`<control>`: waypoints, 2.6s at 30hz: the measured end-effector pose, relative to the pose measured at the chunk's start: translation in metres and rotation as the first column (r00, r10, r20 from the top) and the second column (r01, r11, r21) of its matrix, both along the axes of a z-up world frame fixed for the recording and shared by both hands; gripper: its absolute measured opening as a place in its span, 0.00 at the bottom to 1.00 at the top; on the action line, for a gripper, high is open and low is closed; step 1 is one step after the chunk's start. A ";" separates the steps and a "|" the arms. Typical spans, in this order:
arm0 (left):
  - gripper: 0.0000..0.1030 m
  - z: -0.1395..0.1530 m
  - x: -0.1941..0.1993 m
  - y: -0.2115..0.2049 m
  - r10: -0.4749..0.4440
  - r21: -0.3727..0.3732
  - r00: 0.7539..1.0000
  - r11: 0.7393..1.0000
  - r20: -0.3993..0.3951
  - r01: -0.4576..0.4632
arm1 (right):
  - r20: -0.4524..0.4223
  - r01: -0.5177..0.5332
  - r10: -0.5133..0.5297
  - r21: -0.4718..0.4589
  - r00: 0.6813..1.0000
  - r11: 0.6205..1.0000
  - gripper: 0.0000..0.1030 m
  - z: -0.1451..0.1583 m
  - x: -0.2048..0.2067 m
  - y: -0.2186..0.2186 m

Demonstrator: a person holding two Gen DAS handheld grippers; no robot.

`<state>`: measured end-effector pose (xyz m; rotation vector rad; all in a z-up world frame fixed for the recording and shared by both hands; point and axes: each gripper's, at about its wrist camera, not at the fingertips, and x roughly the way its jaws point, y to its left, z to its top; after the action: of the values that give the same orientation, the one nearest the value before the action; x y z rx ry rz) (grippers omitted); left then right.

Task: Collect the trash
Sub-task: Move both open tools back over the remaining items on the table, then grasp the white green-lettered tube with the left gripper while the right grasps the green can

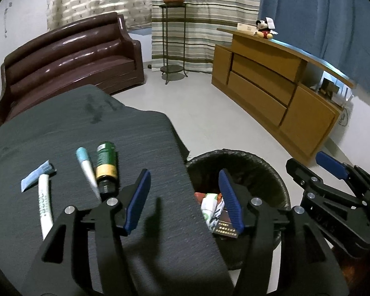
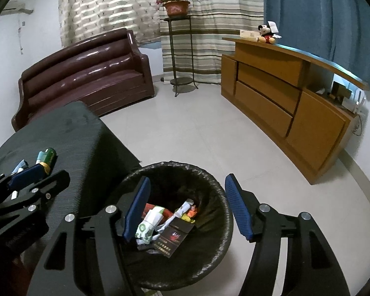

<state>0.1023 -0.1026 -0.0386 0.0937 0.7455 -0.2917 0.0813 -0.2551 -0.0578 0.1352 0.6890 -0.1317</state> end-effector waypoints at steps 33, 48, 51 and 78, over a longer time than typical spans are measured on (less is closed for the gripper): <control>0.56 -0.016 0.018 0.147 0.297 0.040 0.945 0.955 -0.139 -0.294 | -0.029 -0.202 0.202 0.012 0.979 0.979 0.60 0.004 0.002 0.091; 0.18 -0.022 0.012 0.166 0.256 -0.016 0.954 0.965 -0.154 -0.262 | -0.037 -0.248 0.248 0.016 0.968 0.969 0.60 0.005 0.010 0.112; 0.17 -0.022 0.011 0.167 0.244 -0.029 0.957 0.968 -0.157 -0.251 | -0.037 -0.255 0.255 0.015 0.966 0.967 0.60 0.006 0.013 0.115; 0.17 -0.001 0.007 0.225 0.301 -0.059 0.949 0.950 -0.094 -0.307 | -0.117 -0.334 0.329 -0.018 0.937 0.943 0.47 0.003 0.069 0.181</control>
<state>0.1094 0.1224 -0.0393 -0.1042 0.8200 -0.0273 0.1505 -0.0738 -0.0551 -0.0263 0.8124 0.1739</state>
